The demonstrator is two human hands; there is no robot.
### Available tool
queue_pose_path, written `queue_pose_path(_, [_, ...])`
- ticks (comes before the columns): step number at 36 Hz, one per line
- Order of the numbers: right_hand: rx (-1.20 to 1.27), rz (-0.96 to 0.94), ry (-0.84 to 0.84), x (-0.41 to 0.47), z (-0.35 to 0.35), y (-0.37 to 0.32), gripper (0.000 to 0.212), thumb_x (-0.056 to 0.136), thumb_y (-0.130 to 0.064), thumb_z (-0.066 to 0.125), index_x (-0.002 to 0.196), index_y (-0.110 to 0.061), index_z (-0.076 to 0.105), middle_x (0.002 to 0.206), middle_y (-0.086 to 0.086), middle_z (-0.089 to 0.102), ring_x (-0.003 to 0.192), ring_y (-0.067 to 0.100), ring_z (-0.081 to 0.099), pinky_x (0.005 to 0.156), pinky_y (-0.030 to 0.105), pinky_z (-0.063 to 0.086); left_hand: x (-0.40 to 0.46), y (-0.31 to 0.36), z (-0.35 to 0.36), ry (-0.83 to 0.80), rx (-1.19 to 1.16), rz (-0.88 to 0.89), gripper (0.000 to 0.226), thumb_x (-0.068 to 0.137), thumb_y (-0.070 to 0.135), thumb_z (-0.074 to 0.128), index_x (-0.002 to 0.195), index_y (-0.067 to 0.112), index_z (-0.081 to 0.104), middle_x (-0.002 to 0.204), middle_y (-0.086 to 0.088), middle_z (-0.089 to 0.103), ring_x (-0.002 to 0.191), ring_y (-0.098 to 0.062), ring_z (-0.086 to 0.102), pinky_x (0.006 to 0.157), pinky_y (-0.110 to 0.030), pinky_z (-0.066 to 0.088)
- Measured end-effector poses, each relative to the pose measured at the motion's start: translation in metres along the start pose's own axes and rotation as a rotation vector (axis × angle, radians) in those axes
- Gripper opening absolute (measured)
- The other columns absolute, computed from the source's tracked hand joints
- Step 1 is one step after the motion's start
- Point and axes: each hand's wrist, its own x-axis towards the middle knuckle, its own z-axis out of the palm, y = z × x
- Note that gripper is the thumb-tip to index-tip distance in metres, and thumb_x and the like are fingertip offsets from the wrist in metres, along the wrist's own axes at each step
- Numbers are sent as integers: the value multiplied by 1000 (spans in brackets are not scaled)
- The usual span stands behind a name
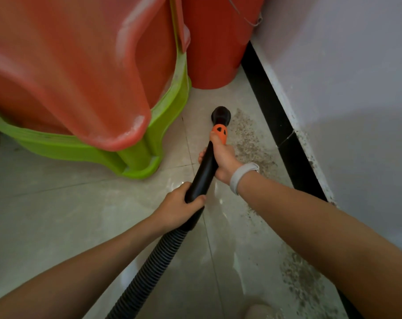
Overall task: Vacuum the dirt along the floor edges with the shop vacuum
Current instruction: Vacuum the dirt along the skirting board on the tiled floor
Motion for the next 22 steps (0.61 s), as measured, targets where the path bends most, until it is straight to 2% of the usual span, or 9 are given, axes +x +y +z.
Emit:
queue_pose_path(3, [7, 26, 3, 5, 2, -9, 20, 91, -22, 61, 86, -7, 48, 62, 8, 48, 49, 19, 51, 49, 29, 49, -1, 1, -7, -56, -2, -43, 22, 87, 34, 64, 97, 17, 55, 86, 1, 62, 76, -12, 62, 61, -20, 45])
queue_pose_path(5, [15, 41, 6, 4, 5, -8, 19, 91, -20, 60, 86, -7, 48, 62, 8, 47, 48, 19, 50, 47, 27, 49, -2, 3, -16, -118, -26, -85, 33, 74, 41, 66, 95, 17, 56, 87, 0, 63, 78, -14, 63, 64, -22, 47])
queue_pose_path(7, [18, 37, 18, -1, 8, -1, 17, 91, -20, 59, 88, -7, 48, 61, 7, 46, 46, 18, 49, 46, 25, 48, -5, 4, -22, -168, -31, -105, 36, 62, 38, 63, 92, 19, 57, 87, -1, 64, 80, -16, 64, 67, -27, 52])
queue_pose_path(10, [16, 37, 34, -11, 8, 19, 16, 91, -21, 57, 92, -8, 49, 63, 7, 47, 45, 16, 49, 45, 25, 47, -14, -2, -24, -277, -59, -124, 37, 60, 30, 64, 92, 14, 57, 87, -7, 66, 80, -19, 65, 76, -38, 55])
queue_pose_path(14, [-15, 16, 48, -19, 0, 40, 18, 93, -24, 56, 89, -8, 50, 62, 7, 47, 44, 17, 49, 45, 26, 47, -25, -11, -17, -425, -77, -120, 31, 64, 27, 63, 90, 12, 55, 84, -2, 60, 77, -11, 59, 73, -31, 52])
queue_pose_path(16, [-19, -2, 58, -18, -3, 36, 19, 93, -24, 56, 85, -8, 50, 59, 6, 47, 42, 16, 48, 44, 25, 46, -25, -10, -11, -407, -103, -124, 28, 67, 31, 62, 89, 15, 55, 83, 1, 61, 75, -9, 60, 72, -26, 51])
queue_pose_path(20, [31, -13, 102, -5, -6, 14, 21, 93, -23, 56, 80, -9, 49, 57, 6, 46, 41, 16, 46, 41, 22, 44, -7, 0, -5, -252, -79, -88, 36, 77, 44, 67, 95, 14, 59, 86, 0, 67, 79, -13, 66, 77, -31, 53])
queue_pose_path(22, [46, -30, 140, 4, -6, 2, 22, 94, -23, 55, 79, -10, 47, 57, 6, 45, 41, 16, 47, 40, 22, 44, 6, 5, -5, -166, -9, -47, 28, 85, 41, 67, 93, 16, 58, 86, 0, 66, 80, -16, 65, 70, -27, 50])
